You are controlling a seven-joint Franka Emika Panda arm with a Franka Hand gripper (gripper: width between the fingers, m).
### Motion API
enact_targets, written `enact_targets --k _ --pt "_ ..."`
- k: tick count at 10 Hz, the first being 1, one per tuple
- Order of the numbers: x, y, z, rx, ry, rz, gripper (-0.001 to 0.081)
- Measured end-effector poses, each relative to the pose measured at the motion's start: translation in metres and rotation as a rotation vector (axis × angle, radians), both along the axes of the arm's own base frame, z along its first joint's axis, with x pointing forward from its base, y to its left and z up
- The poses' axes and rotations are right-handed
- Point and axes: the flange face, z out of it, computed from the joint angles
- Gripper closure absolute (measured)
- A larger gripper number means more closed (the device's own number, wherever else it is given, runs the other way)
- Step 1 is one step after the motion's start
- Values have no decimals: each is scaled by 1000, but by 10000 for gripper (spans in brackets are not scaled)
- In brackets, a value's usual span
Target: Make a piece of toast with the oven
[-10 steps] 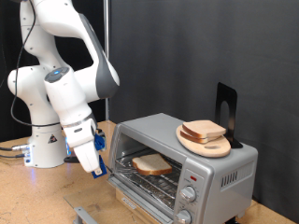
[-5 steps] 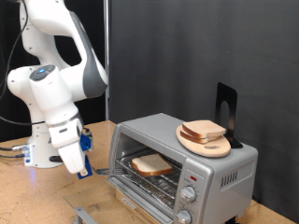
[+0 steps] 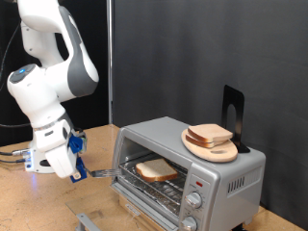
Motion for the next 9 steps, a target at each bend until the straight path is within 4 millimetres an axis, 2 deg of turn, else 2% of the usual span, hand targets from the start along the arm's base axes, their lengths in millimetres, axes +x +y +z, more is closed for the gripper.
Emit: enact_targets --k 2,6,7,9 --pt "1 -9 16 69 -8 -16 476" --pt "-5 -27 74 200 -58 -14 476" --pt "-9 -27 81 211 -62 -16 476" --pt "-9 -25 78 225 -60 -27 476"
